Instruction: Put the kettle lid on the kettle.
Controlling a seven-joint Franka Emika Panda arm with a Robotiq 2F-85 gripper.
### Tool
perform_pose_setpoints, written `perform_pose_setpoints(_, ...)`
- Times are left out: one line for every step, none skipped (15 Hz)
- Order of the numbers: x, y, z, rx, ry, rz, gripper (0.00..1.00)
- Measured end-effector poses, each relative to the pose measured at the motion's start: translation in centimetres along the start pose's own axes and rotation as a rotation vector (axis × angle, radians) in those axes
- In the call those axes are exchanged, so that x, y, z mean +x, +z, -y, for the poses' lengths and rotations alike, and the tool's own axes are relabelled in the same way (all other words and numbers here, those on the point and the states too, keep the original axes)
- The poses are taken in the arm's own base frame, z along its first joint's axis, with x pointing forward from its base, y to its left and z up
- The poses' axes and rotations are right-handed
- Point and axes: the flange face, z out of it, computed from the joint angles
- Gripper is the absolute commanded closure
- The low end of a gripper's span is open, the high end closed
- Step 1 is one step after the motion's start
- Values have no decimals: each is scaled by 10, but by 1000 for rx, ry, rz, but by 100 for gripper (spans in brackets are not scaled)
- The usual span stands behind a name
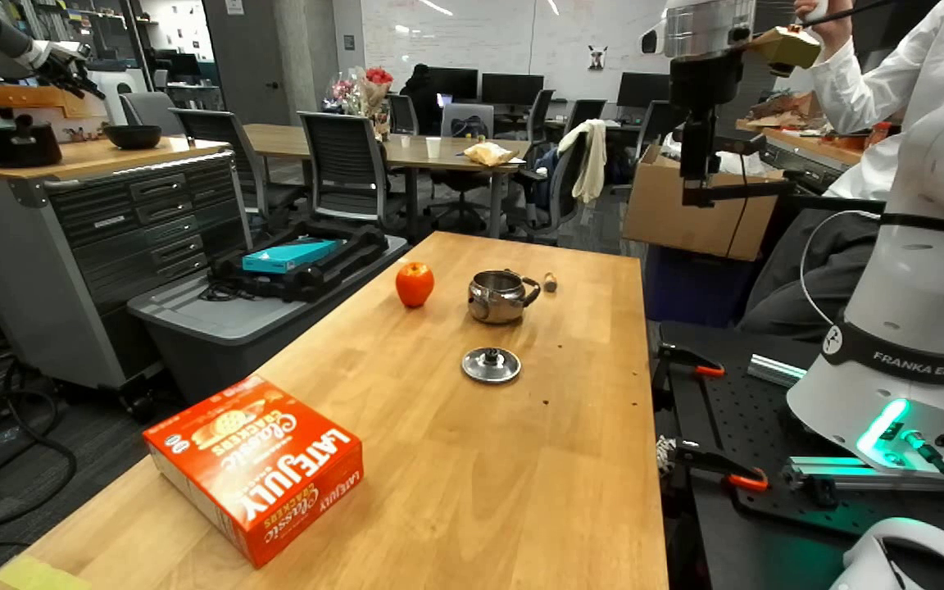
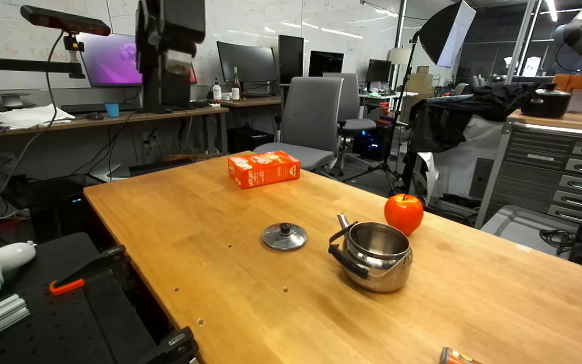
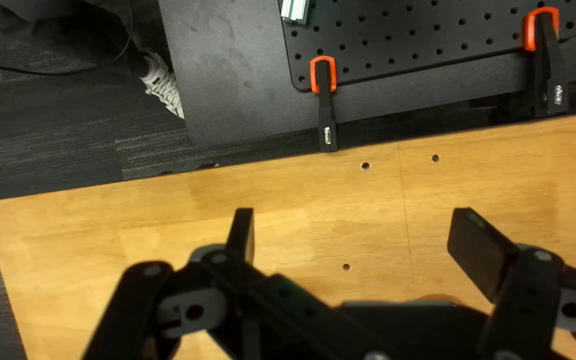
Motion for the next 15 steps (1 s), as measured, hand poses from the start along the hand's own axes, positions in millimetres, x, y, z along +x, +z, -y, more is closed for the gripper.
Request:
perform_pose_setpoints(1,-1,0,0,0,-4,0)
perform_pose_setpoints(1,-1,0,1,0,-11,0)
perform_pose_setpoints(3,-2,0,1,0,-22,0)
perform_pose_setpoints(5,-3,0,2,2,-35,0)
perform_pose_setpoints(8,-4,1,3,5,-51,0)
perform_pose_setpoints(11,-5,1,5,10,-69,0)
perform_pose_setpoints(14,-6,2,7,15,-90,0)
perform_pose_setpoints(18,-7,3,9,20,-110,0)
perform_pose_setpoints(22,-7,4,10,25,-130,0)
perform_pose_setpoints(26,-7,6,11,29,-147,0)
perform_pose_setpoints(30,-7,8,12,30,-162,0)
perform_pose_setpoints(34,-6,10,12,29,-174,0)
perform_pose_setpoints(38,-4,12,12,26,-183,0)
perform_pose_setpoints(43,-2,14,13,22,-188,0)
perform_pose_setpoints(47,-1,15,14,18,-192,0)
